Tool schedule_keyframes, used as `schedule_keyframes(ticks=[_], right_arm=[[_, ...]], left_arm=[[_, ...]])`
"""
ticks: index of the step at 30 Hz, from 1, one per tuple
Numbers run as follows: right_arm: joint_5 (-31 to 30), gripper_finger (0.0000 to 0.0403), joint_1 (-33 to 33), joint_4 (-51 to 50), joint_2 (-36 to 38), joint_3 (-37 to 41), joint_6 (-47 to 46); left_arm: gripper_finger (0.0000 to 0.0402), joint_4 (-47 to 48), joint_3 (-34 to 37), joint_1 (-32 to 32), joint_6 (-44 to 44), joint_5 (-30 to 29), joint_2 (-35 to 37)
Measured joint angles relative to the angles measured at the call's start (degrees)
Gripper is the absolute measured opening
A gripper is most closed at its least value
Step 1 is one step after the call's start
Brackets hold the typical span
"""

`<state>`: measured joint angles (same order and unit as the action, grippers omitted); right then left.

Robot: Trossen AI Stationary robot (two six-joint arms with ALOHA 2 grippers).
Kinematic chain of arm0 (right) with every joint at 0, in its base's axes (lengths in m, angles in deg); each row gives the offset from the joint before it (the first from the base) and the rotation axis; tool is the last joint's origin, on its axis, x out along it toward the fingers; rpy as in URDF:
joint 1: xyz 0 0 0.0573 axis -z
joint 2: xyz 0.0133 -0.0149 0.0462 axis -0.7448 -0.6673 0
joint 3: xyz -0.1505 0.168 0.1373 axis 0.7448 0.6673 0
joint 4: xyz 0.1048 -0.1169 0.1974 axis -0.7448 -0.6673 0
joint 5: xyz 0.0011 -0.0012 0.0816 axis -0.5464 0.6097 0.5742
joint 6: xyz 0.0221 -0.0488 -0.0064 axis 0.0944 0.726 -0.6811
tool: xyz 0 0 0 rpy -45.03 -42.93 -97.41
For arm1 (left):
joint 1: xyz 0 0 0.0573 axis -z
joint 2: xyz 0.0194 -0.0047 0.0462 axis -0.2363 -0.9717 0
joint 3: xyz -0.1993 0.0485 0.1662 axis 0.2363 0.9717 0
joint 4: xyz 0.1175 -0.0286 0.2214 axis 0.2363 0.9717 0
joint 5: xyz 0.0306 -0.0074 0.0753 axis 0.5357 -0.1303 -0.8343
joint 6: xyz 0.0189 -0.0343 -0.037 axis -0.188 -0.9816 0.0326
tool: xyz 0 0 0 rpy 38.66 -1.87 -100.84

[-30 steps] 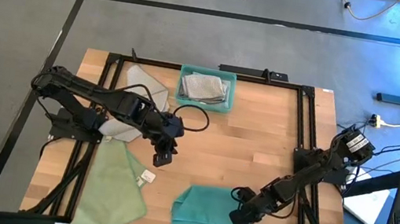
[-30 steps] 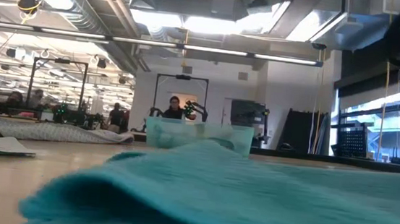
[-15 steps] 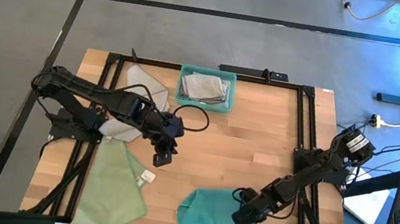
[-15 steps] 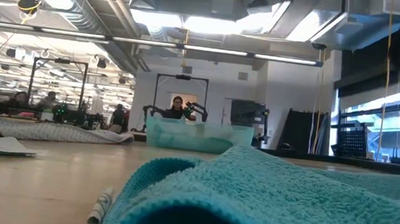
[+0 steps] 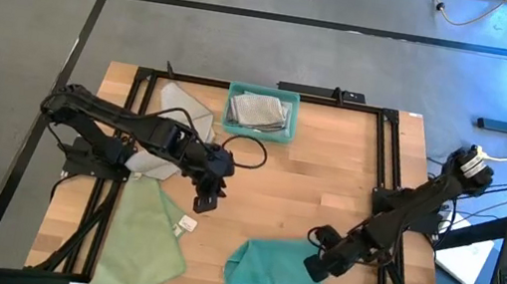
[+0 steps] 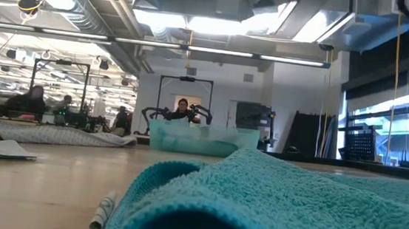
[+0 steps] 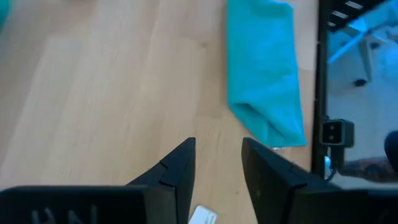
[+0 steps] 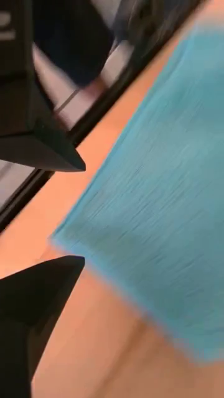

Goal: Fold microfiber towels
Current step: Fold the blue towel

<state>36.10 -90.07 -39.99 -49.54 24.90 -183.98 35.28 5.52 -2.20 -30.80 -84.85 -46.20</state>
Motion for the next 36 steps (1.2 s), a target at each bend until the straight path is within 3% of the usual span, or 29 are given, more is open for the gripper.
schedule_keyframes(ticks=[4, 7, 15, 19, 22, 28, 36], right_arm=[[-13.63, 0.0236, 0.04, 6.65, 2.96, -0.07, 7.46], [-16.20, 0.0228, 0.25, 8.67, 2.01, -0.08, 11.59], [-10.40, 0.0200, 2.51, 16.12, -7.23, -0.06, 14.13], [-1.12, 0.0193, 4.28, 11.73, -12.22, 0.00, 8.17], [2.57, 0.0192, 5.39, 11.98, -14.48, -0.23, 5.93], [1.02, 0.0192, 9.62, 12.02, -15.25, -0.28, 7.25], [3.05, 0.0192, 22.72, 10.54, -15.56, -0.20, 17.91]], left_arm=[[0.0122, -2.82, -0.11, 2.52, 7.21, 4.08, -1.24], [0.0122, -4.31, -0.01, 3.94, 8.98, 3.98, -2.12], [0.0122, -6.33, 0.02, 4.60, 6.41, 1.69, -4.89], [0.0122, -6.86, -0.04, 4.56, 5.08, 0.00, -5.45], [0.0122, -7.35, 0.01, 3.99, 5.03, -1.13, -5.47], [0.0122, -6.45, 0.00, 1.47, 5.32, -0.71, -5.45], [0.0122, 1.40, 0.00, -0.56, 6.24, -0.81, -5.38]])
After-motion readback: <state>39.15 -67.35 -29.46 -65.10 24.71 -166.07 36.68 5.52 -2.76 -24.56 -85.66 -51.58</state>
